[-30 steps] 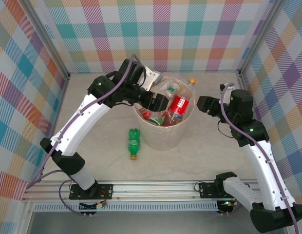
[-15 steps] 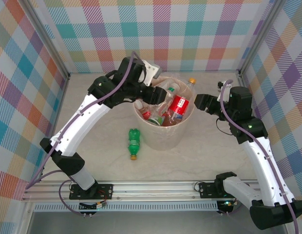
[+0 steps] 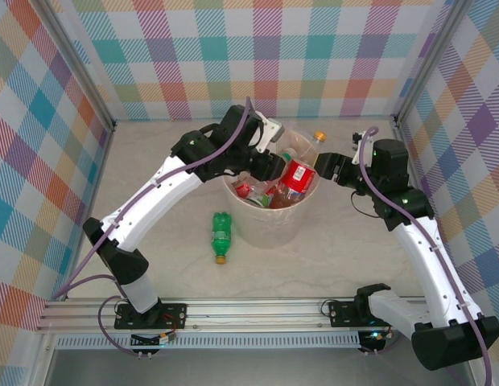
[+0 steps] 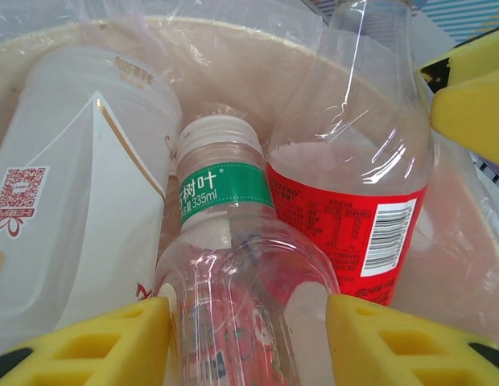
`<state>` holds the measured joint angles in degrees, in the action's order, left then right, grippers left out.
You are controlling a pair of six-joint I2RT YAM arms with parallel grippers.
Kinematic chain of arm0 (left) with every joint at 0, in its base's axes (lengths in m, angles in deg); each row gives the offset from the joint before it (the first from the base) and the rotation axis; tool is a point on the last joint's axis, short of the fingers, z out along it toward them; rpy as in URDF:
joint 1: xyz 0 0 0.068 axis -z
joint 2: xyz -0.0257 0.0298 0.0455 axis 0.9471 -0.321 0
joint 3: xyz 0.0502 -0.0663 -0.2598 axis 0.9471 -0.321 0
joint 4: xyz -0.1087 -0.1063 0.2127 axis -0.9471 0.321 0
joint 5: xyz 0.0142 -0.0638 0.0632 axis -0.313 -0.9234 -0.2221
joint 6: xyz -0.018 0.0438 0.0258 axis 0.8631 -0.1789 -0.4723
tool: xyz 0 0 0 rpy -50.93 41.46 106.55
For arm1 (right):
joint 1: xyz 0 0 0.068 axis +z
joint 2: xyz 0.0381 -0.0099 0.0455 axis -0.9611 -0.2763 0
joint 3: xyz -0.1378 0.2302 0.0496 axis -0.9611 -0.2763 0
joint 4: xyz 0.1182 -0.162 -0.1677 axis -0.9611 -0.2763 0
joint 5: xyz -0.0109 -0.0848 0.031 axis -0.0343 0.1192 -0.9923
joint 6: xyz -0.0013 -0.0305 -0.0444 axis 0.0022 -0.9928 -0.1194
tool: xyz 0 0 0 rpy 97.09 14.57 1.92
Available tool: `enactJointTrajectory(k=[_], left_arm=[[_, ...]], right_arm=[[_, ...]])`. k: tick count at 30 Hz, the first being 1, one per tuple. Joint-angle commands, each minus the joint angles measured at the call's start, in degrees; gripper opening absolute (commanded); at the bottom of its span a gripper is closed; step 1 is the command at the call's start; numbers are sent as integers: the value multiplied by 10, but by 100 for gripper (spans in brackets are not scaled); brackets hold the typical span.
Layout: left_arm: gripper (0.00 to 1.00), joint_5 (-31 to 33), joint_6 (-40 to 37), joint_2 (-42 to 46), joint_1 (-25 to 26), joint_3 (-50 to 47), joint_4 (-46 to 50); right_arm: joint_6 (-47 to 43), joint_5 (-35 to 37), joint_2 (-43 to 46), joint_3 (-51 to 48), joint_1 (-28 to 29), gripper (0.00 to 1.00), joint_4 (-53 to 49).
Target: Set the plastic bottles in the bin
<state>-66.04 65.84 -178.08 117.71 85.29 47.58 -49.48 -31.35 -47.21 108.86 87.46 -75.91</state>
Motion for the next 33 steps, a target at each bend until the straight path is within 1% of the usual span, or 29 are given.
enactJointTrajectory(k=[1,8,13,19,24,27,30,33], left_arm=[[50,21,6,-16,6,-48,37],[49,43,21,4,5,-118,12],[49,40,22,19,5,-99,0],[73,23,17,35,-1,-49,-37],[87,27,-8,68,-10,-18,-59],[90,27,-8,107,-26,-19,-68],[92,62,-8,150,-45,-31,-52],[92,99,4,200,-73,-70,-20]], right_arm=[[4,-16,-6,-11,8,70,16],[4,-18,-11,-14,10,70,19],[4,-17,-9,-9,11,70,18],[5,-16,-4,-8,11,70,14],[0,-12,-1,-1,12,70,5],[-4,-11,0,3,12,70,2],[-3,-11,1,2,12,70,3],[-4,-9,2,2,12,70,3]])
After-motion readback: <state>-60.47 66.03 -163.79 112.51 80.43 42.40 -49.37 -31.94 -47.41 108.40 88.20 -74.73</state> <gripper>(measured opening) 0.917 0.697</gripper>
